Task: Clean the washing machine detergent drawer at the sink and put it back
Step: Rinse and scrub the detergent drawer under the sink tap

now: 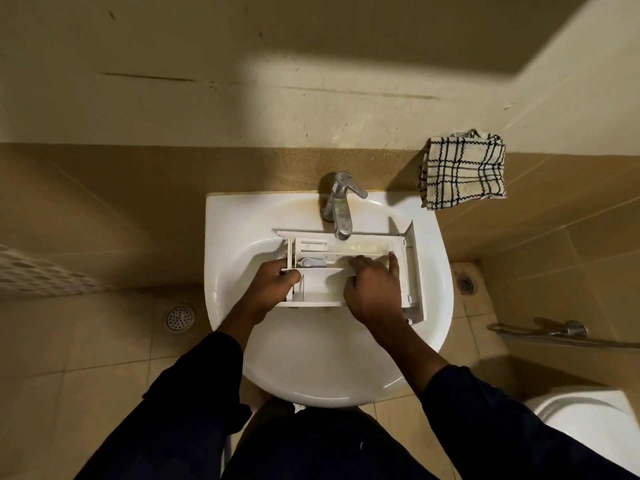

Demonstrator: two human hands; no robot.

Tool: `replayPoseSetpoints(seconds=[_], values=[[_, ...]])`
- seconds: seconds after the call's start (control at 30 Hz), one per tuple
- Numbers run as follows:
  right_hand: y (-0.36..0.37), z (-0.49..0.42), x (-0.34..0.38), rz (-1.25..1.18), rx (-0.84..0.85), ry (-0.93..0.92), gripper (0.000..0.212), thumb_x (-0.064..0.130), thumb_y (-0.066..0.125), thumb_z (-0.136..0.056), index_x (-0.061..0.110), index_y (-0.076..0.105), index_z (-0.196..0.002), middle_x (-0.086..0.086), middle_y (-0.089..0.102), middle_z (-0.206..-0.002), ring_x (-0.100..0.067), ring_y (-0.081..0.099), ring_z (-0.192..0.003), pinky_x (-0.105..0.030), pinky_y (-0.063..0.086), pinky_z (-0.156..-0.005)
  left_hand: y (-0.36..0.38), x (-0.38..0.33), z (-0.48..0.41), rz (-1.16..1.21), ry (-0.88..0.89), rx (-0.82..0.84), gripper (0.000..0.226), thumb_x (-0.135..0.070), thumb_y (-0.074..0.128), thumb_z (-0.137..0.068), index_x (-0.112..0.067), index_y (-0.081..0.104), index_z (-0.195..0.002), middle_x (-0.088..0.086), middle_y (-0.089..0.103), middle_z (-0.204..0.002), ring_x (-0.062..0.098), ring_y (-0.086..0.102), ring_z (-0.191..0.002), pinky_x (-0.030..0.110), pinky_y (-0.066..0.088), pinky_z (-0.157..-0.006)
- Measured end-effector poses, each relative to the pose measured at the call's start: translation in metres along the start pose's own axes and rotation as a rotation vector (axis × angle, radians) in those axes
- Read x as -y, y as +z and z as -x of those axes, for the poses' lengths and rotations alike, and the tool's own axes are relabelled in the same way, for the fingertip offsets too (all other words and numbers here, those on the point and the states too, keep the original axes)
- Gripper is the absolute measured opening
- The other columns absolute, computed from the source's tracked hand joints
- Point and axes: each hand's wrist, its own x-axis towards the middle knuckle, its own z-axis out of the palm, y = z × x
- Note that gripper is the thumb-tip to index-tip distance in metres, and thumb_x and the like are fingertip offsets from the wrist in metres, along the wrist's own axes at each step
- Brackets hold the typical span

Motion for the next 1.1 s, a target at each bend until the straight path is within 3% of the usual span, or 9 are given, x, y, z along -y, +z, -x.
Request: replayPoseSetpoints(seconds=[0.1,0.17,0.43,0.57,0.67,0.77,0.9,0.97,1.1], values=[[-0.001,-0.009,0.003,0.009,-0.010,-0.034,0.050,0.021,0.037,-0.075,0.016,0.067,-0.114,-0.006,0.071,-0.103,-0.030,0.064,-0.096,-0.050,0.026,-0.113,-0.001,-0.012,-0.010,0.089,-0.070,0.062,0.015,-0.004,0.052,-0.087,0.003,0.066,-0.088,0.014,0.054,-0.072,0.029,0.056,-0.063,0.042,0.058,-0.059],[-0.005,-0.017,0.001,0.050,0.018,-0.014,0.052,0.025,0.033,-0.076,0.020,0.067,-0.115,-0.004,0.071,-0.103,-0.028,0.063,-0.097,-0.045,0.027,-0.112,-0.003,-0.023,-0.017,0.090,-0.099,0.089,0.014,-0.004,0.053,-0.086,0.002,0.066,-0.088,0.016,0.056,-0.073,0.031,0.060,-0.062,0.053,0.060,-0.062],[-0.018,-0.021,0.005,0.163,-0.042,0.003,0.040,0.027,0.040,-0.075,0.011,0.068,-0.099,-0.010,0.070,-0.087,-0.033,0.062,-0.083,-0.039,0.038,-0.083,0.002,-0.024,-0.032,0.109,-0.166,0.130,0.014,-0.011,0.058,-0.076,-0.004,0.067,-0.085,0.016,0.057,-0.076,0.032,0.060,-0.070,0.055,0.059,-0.068],[-0.011,-0.031,0.012,0.063,0.011,-0.079,0.053,0.022,0.041,-0.066,0.014,0.069,-0.110,-0.010,0.071,-0.099,-0.034,0.062,-0.090,-0.038,0.040,-0.090,0.015,-0.016,-0.034,0.083,-0.099,0.069,0.024,-0.023,0.058,-0.063,-0.010,0.070,-0.080,0.010,0.060,-0.071,0.025,0.054,-0.069,0.043,0.051,-0.069],[-0.004,-0.040,0.022,0.045,0.107,-0.095,0.055,0.025,0.038,-0.066,0.014,0.068,-0.111,-0.011,0.071,-0.103,-0.032,0.063,-0.093,-0.036,0.039,-0.093,0.018,-0.014,-0.033,0.101,-0.037,0.054,0.026,-0.017,0.057,-0.070,-0.014,0.073,-0.091,0.004,0.066,-0.073,0.022,0.060,-0.070,0.038,0.052,-0.072],[-0.008,-0.038,0.018,0.080,0.149,-0.087,0.049,0.020,0.044,-0.072,0.016,0.064,-0.117,-0.011,0.070,-0.105,-0.031,0.063,-0.101,-0.040,0.031,-0.106,0.018,-0.012,-0.036,0.121,0.007,0.043,0.028,-0.003,0.056,-0.084,-0.019,0.072,-0.101,-0.005,0.068,-0.072,0.013,0.063,-0.068,0.028,0.052,-0.065],[-0.021,-0.039,-0.016,0.193,0.069,0.052,0.040,0.018,0.041,-0.067,0.009,0.069,-0.093,-0.016,0.071,-0.091,-0.034,0.064,-0.093,-0.040,0.032,-0.106,0.021,-0.005,-0.036,0.177,0.024,0.048,0.028,-0.002,0.056,-0.088,-0.020,0.072,-0.104,0.000,0.067,-0.081,0.018,0.063,-0.077,0.034,0.053,-0.073],[-0.020,-0.040,-0.015,0.195,0.047,0.101,0.047,0.021,0.035,-0.063,0.005,0.069,-0.090,-0.018,0.070,-0.092,-0.036,0.063,-0.095,-0.041,0.034,-0.105,0.029,-0.005,-0.034,0.211,0.020,0.047,0.029,0.000,0.055,-0.088,-0.019,0.072,-0.102,-0.002,0.068,-0.078,0.017,0.063,-0.075,0.034,0.054,-0.073],[-0.004,-0.034,0.019,0.075,0.108,-0.031,0.074,0.036,0.017,-0.065,0.012,0.066,-0.114,-0.010,0.067,-0.114,-0.028,0.058,-0.113,-0.040,0.025,-0.112,0.040,-0.006,-0.029,0.260,0.001,0.006,0.029,0.003,0.052,-0.087,-0.011,0.071,-0.104,-0.006,0.069,-0.068,0.010,0.064,-0.061,0.024,0.053,-0.059]])
